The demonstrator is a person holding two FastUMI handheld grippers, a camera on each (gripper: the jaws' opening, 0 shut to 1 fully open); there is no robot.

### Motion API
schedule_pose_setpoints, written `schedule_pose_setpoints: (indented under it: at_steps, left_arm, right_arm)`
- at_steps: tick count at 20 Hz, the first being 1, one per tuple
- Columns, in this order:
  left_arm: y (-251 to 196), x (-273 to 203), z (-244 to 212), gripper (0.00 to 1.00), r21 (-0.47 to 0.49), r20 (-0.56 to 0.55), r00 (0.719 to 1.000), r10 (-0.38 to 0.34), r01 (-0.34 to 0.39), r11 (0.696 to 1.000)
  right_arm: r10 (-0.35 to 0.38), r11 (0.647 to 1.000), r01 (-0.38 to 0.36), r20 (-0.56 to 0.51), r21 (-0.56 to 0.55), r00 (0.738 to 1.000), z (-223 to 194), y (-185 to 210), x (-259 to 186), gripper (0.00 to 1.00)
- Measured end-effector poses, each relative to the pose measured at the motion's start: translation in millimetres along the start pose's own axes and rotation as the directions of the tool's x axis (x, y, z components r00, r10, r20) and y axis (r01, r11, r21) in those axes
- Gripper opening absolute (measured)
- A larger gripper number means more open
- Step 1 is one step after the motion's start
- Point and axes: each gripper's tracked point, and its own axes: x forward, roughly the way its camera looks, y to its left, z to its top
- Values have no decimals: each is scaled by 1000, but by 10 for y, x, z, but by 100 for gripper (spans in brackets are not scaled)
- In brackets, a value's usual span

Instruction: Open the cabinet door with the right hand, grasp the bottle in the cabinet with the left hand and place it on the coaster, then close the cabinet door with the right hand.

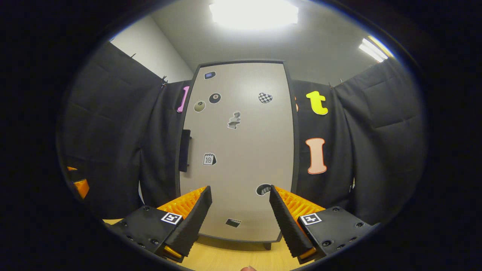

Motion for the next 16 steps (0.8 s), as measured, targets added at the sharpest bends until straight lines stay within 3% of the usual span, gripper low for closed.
schedule_pose_setpoints:
  at_steps: [6, 16]
  left_arm:
    - [353, -34, -177, 79, 4, -31, 998, 55, -55, 998]
    - [908, -14, -483, 76, -12, -76, 987, 141, -142, 990]
  right_arm:
    - [65, 998, -65, -5, 27, 998, 141, 439, 409, 98]
    - [107, 994, -107, -7, 22, 994, 321, 1078, 1017, 98]
